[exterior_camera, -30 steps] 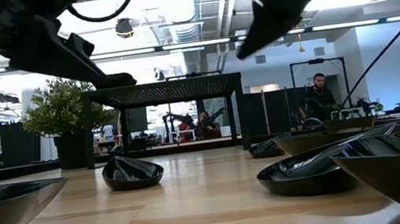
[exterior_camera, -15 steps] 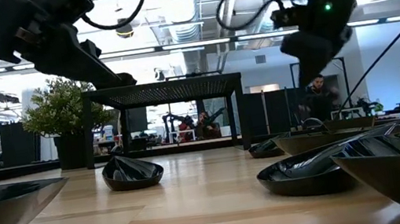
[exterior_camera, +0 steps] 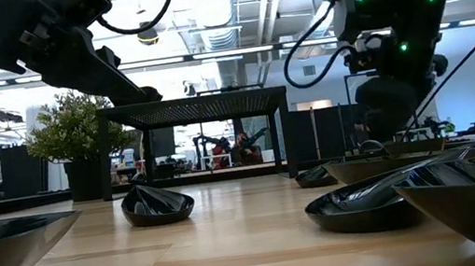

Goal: Pick & Place Mini shaped plates
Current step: Stack the distorted square plate on top of the distorted square plate on the shelf

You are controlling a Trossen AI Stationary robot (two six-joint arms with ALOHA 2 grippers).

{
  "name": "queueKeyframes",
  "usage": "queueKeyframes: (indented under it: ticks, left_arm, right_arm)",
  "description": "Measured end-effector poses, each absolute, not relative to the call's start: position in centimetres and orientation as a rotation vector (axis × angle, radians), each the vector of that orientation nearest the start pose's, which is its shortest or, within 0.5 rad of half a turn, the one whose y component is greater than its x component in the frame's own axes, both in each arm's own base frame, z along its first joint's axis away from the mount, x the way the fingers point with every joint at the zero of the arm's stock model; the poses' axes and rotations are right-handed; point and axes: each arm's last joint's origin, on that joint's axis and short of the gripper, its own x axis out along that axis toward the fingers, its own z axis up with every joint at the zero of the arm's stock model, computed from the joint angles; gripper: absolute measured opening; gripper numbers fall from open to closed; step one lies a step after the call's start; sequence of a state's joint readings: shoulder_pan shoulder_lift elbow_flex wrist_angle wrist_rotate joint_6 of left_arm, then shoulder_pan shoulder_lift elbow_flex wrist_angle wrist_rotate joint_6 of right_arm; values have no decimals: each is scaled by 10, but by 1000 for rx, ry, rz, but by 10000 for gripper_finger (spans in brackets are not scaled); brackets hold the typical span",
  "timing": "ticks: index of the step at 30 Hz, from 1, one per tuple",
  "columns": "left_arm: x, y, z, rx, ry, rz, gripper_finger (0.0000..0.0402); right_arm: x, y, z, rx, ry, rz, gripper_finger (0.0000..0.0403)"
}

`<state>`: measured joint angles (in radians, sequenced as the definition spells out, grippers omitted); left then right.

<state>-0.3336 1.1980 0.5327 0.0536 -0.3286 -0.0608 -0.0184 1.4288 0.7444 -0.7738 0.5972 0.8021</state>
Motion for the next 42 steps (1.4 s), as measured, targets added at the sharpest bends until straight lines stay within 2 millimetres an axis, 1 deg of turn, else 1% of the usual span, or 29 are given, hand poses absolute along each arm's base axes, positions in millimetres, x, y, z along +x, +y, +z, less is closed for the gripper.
queueKeyframes:
  ticks: [4, 10, 14, 20, 27, 35, 42]
  left_arm:
    - [222, -67, 191, 134, 577, 14, 99]
    - [222, -67, 191, 132, 577, 14, 99]
    - [222, -67, 191, 132, 577, 14, 99]
    - [222, -67, 191, 132, 577, 14, 99]
    - [222, -67, 191, 132, 577, 14, 99]
    - [222, -67, 191, 132, 577, 14, 99]
    - [222, -67, 191, 131, 577, 14, 99]
  right_arm:
    - [219, -24, 160, 293, 1110, -996, 205]
    - [214, -28, 152, 316, 1134, -997, 199]
    - [215, -27, 152, 340, 1134, -977, 189]
    - [219, -29, 152, 360, 1089, -973, 175]
    - [218, -30, 150, 385, 1092, -969, 165]
    - [218, -29, 150, 390, 1091, -969, 158]
    - [218, -29, 150, 402, 1084, -977, 161]
